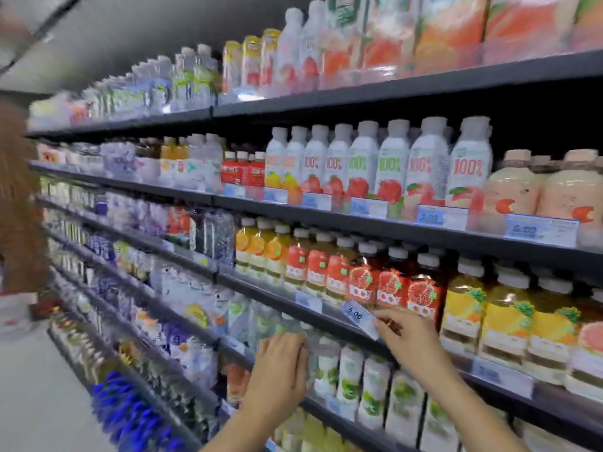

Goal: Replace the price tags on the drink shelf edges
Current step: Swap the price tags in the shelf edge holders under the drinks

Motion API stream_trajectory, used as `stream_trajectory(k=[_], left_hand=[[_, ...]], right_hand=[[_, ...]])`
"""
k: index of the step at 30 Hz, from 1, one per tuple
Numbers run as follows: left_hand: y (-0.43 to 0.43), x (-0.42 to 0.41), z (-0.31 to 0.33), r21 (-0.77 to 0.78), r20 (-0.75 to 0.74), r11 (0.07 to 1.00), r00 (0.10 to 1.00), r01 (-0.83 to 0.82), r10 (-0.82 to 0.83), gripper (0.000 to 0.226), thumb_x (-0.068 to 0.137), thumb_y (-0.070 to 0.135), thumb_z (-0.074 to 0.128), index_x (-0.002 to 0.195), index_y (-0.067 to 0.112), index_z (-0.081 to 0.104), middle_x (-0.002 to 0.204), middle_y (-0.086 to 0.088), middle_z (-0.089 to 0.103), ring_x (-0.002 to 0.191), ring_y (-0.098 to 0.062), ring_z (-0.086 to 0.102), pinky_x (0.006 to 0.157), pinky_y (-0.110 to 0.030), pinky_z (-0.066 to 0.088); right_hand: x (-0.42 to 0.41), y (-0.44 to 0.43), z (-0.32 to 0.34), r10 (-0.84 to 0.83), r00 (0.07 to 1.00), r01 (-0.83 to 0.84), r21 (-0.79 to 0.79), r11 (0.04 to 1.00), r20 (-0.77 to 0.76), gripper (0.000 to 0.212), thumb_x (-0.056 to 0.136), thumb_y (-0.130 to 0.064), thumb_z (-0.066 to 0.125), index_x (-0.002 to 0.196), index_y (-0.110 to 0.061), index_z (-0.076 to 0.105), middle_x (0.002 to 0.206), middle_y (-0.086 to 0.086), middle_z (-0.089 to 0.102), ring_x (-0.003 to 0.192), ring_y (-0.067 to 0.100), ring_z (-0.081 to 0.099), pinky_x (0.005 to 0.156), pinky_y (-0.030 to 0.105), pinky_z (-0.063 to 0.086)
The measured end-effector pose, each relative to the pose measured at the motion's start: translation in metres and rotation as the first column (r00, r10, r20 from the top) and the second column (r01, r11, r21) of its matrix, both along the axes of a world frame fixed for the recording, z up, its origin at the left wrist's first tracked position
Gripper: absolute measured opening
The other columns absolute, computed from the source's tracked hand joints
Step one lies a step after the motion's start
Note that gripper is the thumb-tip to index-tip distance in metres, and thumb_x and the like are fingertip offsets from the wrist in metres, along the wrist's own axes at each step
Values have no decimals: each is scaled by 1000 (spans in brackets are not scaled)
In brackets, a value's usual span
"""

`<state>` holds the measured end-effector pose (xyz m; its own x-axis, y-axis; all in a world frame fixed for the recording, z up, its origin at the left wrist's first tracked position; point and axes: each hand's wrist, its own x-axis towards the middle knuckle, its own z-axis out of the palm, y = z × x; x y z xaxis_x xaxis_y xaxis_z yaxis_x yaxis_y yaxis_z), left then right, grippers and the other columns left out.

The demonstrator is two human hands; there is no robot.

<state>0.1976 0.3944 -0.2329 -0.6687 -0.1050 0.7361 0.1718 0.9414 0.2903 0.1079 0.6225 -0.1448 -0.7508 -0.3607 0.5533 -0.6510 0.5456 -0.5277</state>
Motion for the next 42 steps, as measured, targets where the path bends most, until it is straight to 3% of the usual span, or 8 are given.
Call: stream_trajectory(k=[10,15,22,25,29,33,38,42], left_hand=[[-202,-21,1,-63,47,995,995,-82,85,10,104,28,36,98,29,44,91,14,40,85,-12,39,81,-31,37],[-249,-70,-7,-83,86,996,995,-38,45,19,105,31,31,108,25,49,123,12,51,113,-12,46,101,-33,35],[-287,-163,-16,-229,91,970,994,80,-60,25,108,32,30,120,22,49,157,10,34,143,-10,32,120,-35,20],[-301,-189,-25,-300,81,947,992,115,-94,24,108,29,32,119,21,52,162,11,24,148,-8,23,121,-37,16],[-316,-201,-31,-332,32,918,975,219,-221,16,100,21,48,111,16,58,159,3,35,146,-15,32,114,-41,30],[-324,-209,-16,-340,-92,886,926,317,-366,18,90,7,64,106,9,56,139,-9,47,116,-28,52,97,-38,40],[-327,-214,-13,-276,-146,882,890,383,-432,17,90,8,61,105,10,52,122,-9,50,102,-29,54,84,-40,44],[-330,-219,-17,-251,-142,852,853,459,-502,12,97,12,50,109,11,51,119,-4,51,105,-27,52,85,-39,42]], right_hand=[[-34,-202,-19,56,998,-54,-38,998,32,21,96,-23,60,112,-23,73,100,-12,68,91,1,60,84,27,53],[-73,-257,-22,40,999,-40,-54,998,-11,20,96,-19,60,111,-20,72,90,-18,61,82,-6,55,68,7,40],[-123,-296,-28,15,999,-19,-94,995,-44,18,96,-21,60,109,-24,72,97,-17,63,96,1,59,86,23,49],[-131,-308,-27,-9,997,-1,-125,992,-76,18,95,-20,61,108,-26,72,92,-20,60,87,-5,57,77,15,46],[-130,-320,-28,-35,995,23,-131,991,-91,17,95,-18,61,107,-25,72,91,-19,59,87,-3,56,75,15,46],[-129,-328,-29,-108,989,87,-183,979,-105,20,94,-16,63,112,-22,72,94,-19,60,90,-2,57,78,10,44],[-118,-344,-34,-181,972,149,-204,968,-148,22,93,-14,65,113,-21,72,98,-14,65,94,-2,59,83,10,44],[-114,-361,-37,-232,957,208,-143,968,-173,27,93,-15,65,118,-24,69,97,-27,61,90,-12,57,84,3,40]])
